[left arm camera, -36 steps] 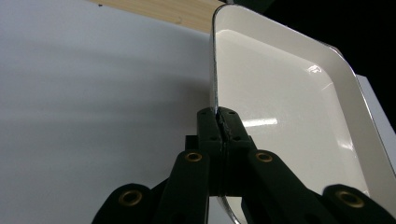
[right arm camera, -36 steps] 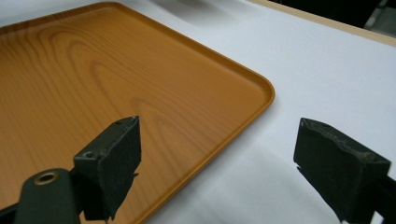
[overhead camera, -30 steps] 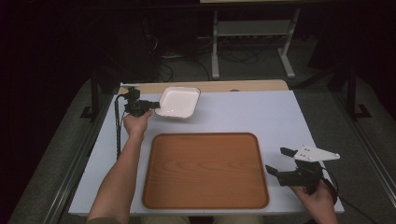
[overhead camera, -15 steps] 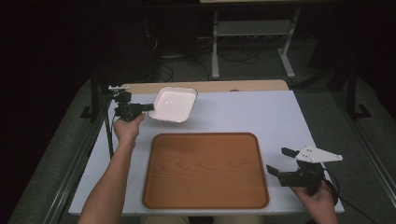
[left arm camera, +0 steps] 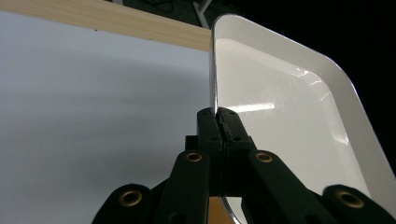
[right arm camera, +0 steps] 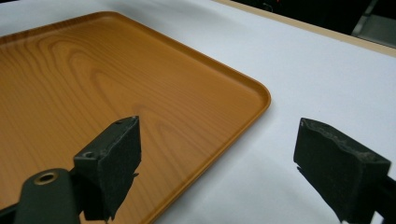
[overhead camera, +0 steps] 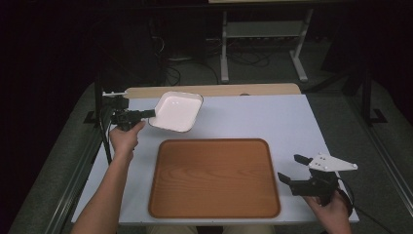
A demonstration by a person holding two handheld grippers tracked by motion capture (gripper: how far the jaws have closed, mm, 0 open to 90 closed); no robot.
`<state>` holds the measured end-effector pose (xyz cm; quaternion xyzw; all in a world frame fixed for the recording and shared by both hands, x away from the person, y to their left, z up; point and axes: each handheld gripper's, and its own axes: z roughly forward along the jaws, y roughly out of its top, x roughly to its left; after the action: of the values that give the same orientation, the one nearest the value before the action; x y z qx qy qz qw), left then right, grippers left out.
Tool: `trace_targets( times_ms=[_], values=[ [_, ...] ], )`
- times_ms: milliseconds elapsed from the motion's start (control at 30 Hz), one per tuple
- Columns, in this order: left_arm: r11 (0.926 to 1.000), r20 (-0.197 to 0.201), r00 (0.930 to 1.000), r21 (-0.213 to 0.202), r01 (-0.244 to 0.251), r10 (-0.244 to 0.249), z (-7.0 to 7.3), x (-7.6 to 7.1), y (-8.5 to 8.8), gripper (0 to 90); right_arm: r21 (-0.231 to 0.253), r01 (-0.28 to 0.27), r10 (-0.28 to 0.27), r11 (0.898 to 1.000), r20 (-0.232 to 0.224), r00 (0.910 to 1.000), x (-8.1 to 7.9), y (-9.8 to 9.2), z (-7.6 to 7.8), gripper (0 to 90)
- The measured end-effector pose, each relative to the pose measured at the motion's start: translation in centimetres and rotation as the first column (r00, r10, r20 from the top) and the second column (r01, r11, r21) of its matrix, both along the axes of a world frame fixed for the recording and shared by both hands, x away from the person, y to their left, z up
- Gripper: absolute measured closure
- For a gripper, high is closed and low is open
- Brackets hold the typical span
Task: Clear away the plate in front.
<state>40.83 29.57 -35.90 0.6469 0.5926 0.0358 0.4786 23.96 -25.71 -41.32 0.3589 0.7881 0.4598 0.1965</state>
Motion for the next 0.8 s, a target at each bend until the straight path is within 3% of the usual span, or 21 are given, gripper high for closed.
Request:
trace_targets(
  times_ms=[400, 800],
  values=[
    [0.9996, 0.022, 0.9997, 0.026, 0.013, -0.014, 1.0, -1.6, 0.5, 89.3, -0.01, -0.002, 0.002, 1.0, -0.002, 1.0, 0.1, 0.3, -0.1, 14.2],
    [0.9993, 0.012, 0.9994, 0.02, 0.031, -0.031, 0.3, -3.0, 0.3, 89.2, -0.015, -0.003, 0.003, 1.0, -0.001, 1.0, 0.1, 0.4, -0.1, 14.2]
  ],
)
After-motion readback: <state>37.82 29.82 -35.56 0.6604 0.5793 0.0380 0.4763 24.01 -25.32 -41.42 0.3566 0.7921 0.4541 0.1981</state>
